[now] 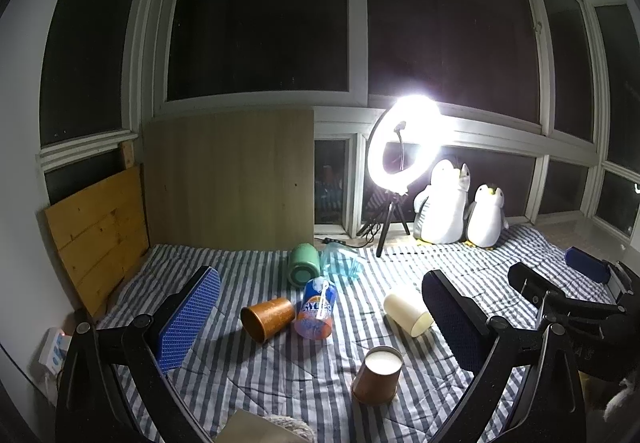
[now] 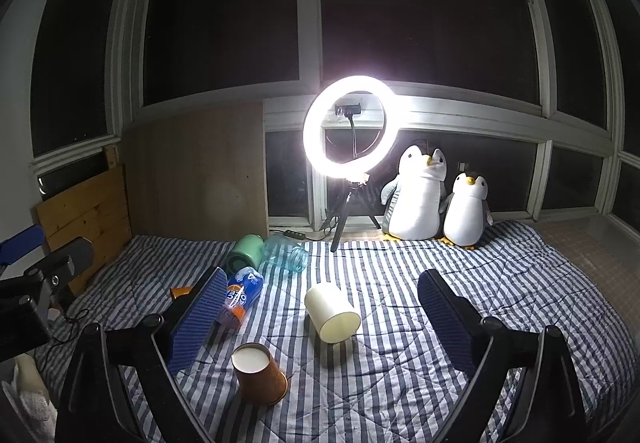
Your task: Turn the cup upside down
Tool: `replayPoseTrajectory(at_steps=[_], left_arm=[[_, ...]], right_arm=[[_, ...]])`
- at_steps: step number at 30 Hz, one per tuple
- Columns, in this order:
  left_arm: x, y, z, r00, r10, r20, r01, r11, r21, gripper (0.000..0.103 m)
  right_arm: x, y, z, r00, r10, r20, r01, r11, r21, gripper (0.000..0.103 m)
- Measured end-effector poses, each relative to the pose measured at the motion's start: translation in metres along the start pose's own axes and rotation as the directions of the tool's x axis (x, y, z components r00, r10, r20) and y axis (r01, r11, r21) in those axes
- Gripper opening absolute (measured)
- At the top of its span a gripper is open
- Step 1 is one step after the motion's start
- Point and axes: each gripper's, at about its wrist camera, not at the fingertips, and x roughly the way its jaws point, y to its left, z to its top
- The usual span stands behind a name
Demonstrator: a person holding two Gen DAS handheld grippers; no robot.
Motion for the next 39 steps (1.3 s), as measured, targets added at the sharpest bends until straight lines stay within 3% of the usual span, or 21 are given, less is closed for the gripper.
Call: replayPoseTrajectory(at_steps=[39], left_arm=[[0.0062, -0.002, -0.0057, 1.0, -0.009, -0.017, 0.009, 1.0, -0.001, 0.102]], right_arm=[[0.0004, -0.0015, -0.0002, 1.0, -0.001, -0.01, 0.001, 1.0, 0.004, 0.095]])
